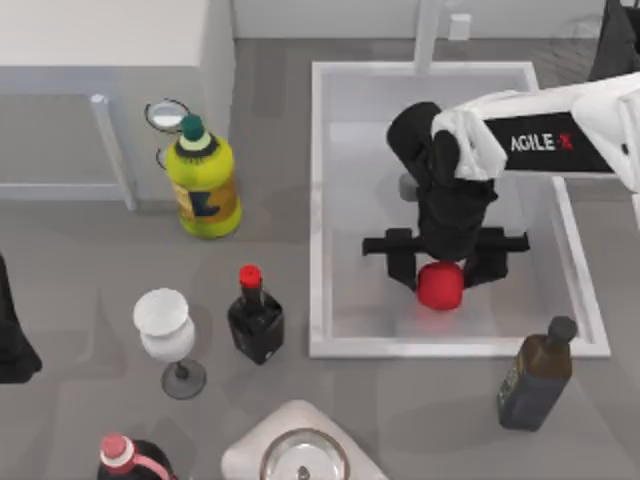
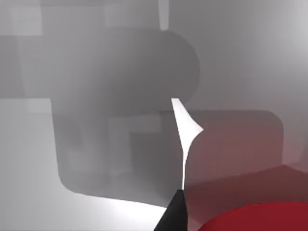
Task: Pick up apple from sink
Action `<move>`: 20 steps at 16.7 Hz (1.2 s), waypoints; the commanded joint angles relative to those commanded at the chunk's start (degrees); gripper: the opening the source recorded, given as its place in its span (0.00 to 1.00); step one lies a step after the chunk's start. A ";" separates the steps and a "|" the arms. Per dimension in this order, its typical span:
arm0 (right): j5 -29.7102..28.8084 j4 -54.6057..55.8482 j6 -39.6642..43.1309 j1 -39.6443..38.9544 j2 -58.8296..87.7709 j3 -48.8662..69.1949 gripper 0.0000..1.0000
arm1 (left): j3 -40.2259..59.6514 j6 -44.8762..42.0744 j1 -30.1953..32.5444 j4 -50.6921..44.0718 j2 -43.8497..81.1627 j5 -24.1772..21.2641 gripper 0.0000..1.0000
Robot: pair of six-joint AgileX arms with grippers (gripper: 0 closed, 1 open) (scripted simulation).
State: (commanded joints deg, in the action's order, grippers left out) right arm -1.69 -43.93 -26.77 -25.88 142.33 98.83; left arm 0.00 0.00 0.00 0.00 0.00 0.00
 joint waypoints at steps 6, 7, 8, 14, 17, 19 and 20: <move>0.00 -16.72 -0.13 -0.14 0.18 16.41 0.00 | 0.00 0.00 0.00 0.00 0.00 0.00 1.00; 0.01 -21.46 -0.13 -0.13 0.00 20.73 0.00 | 0.00 0.00 0.00 0.00 0.00 0.00 1.00; 0.01 -26.44 -0.11 -0.11 -0.23 25.15 0.00 | 0.00 0.00 0.00 0.00 0.00 0.00 1.00; 0.04 -50.61 0.19 0.16 -2.53 47.23 0.00 | 0.00 0.00 0.00 0.00 0.00 0.00 1.00; 0.06 -55.00 0.34 0.31 -3.53 51.51 0.00 | 0.00 0.00 0.00 0.00 0.00 0.00 1.00; 0.06 -55.23 0.35 0.32 -3.59 51.73 0.00 | 0.00 0.00 0.00 0.00 0.00 0.00 1.00; 0.06 -55.23 0.35 0.32 -3.59 51.73 0.00 | 0.00 0.00 0.00 0.00 0.00 0.00 1.00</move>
State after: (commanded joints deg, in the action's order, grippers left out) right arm -1.63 -99.16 -26.42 -25.57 138.74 150.57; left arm 0.00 0.00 0.00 0.00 0.00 0.00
